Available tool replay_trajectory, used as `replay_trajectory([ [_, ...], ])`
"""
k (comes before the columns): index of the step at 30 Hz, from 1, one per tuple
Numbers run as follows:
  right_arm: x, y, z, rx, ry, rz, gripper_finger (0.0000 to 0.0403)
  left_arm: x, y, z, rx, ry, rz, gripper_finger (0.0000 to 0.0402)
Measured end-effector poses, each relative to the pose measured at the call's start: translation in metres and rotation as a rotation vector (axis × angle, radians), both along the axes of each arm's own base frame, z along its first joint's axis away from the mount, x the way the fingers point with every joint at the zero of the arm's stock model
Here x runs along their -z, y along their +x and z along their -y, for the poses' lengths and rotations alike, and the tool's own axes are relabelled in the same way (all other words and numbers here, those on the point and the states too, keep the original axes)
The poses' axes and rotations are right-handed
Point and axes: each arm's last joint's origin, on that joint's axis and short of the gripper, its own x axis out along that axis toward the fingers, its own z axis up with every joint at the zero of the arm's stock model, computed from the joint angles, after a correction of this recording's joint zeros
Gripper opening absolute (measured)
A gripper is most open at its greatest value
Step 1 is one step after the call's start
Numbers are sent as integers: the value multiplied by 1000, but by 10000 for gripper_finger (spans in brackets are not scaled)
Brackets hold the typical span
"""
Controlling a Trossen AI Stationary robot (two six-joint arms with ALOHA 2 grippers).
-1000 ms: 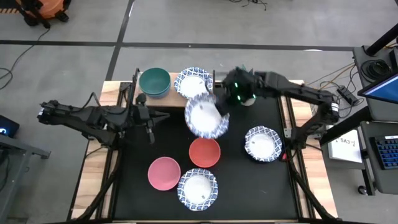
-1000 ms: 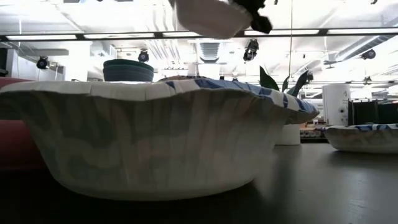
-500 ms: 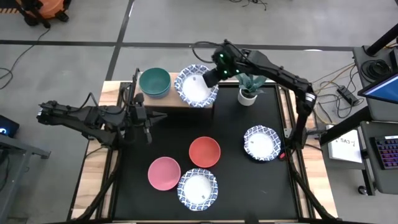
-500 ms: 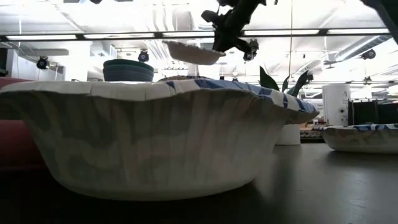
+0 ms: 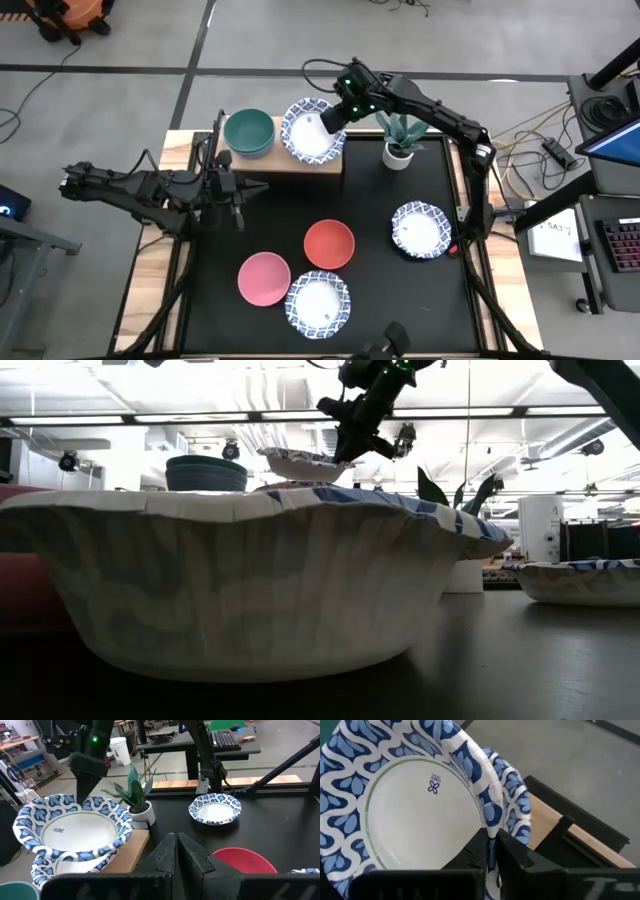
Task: Place and stack bowls onto a shelf
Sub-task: Stack the middle white patterned bowl on top of the other white patterned bowl on the shelf, then stack the orange bowl on top of the green bowl on the shelf
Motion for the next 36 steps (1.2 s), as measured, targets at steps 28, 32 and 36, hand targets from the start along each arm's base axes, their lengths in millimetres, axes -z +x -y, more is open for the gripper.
replay_trajectory([
  [28, -37, -6, -69, -324, -236, 7, 111, 14, -1, 0, -50, -151, -83, 0],
  [32, -33, -9, -108, -435, -260, 25, 98, 21, 8, 5, -25, -186, -123, 0],
  [36, -20, -19, -147, -529, -275, 66, 86, 30, 24, 12, 28, -206, -166, 0],
])
